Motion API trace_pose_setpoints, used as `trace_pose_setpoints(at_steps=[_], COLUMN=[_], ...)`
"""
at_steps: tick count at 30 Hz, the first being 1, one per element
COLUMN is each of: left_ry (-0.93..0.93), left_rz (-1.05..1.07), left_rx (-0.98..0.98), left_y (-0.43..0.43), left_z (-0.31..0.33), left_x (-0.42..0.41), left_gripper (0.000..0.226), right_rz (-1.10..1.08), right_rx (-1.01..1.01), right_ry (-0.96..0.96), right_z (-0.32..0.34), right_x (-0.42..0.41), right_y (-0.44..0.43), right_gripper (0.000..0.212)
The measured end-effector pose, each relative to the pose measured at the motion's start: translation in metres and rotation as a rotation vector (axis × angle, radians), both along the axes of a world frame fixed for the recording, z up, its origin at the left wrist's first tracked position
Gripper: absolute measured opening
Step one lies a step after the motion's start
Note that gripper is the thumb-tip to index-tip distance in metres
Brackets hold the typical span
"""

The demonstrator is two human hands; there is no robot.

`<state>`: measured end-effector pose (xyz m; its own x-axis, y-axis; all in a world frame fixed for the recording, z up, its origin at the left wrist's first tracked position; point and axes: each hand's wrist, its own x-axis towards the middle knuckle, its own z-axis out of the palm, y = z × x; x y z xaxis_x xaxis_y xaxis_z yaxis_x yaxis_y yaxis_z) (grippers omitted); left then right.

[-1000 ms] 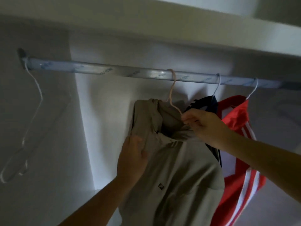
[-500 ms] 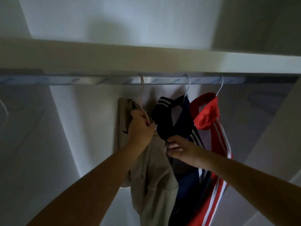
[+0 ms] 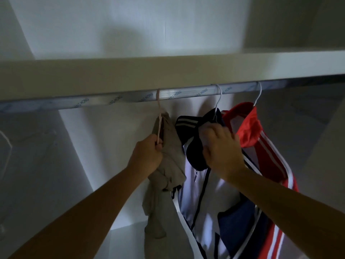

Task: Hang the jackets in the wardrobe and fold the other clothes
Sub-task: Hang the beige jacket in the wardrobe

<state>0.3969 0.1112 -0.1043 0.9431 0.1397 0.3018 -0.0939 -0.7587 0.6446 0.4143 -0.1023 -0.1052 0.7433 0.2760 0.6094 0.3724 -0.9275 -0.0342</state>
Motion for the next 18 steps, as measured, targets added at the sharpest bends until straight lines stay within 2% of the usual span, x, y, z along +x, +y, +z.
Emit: trace_pose_setpoints(at_steps=[1,2,3,5,6,8,11,14,18], left_ry=[0.0,-0.004,-0.005,0.001,0.016,0.055,0.099,0.113,0.125], left_rz=[0.001,0.006,0.016,0.038,0.048,0.063,0.089,0.113,0.17], left_rx=[-0.023,-0.047,-0.071,-0.12,-0.144,-0.202,-0.257,-0.256,-0.233], left_y=[-0.005,-0.011,-0.017,-0.029,-0.034,-0.045,-0.056,-0.062,-0.059], left_z=[0.0,-0.001,-0.001,0.0,0.001,0.005,0.011,0.017,0.023], left_x=[0.001,0.002,0.003,0.005,0.005,0.005,0.003,0.0,-0.014], left_gripper=[0.015,0.015,0.015,0.014,0.013,0.01,0.01,0.013,0.018], right_rz=[-0.102,-0.21,-0.308,-0.401,-0.41,-0.408,-0.428,-0.416,-0.333], right_rx=[0.013,0.031,0.058,0.148,0.157,0.178,0.229,0.134,0.101], right_ry=[-0.081,-0.047,0.055,0.328,0.425,0.455,0.449,0.497,0.566], right_z=[0.005,0.008,0.011,0.009,0.006,0.004,0.008,0.016,0.021], right_x=[0.003,0.007,0.009,0.014,0.015,0.015,0.014,0.008,-0.011], right_y=[-0.007,-0.015,-0.022,-0.031,-0.034,-0.039,-0.041,-0.04,-0.046], right_gripper=[0.047,0.054,0.057,0.047,0.037,0.026,0.026,0.027,0.027])
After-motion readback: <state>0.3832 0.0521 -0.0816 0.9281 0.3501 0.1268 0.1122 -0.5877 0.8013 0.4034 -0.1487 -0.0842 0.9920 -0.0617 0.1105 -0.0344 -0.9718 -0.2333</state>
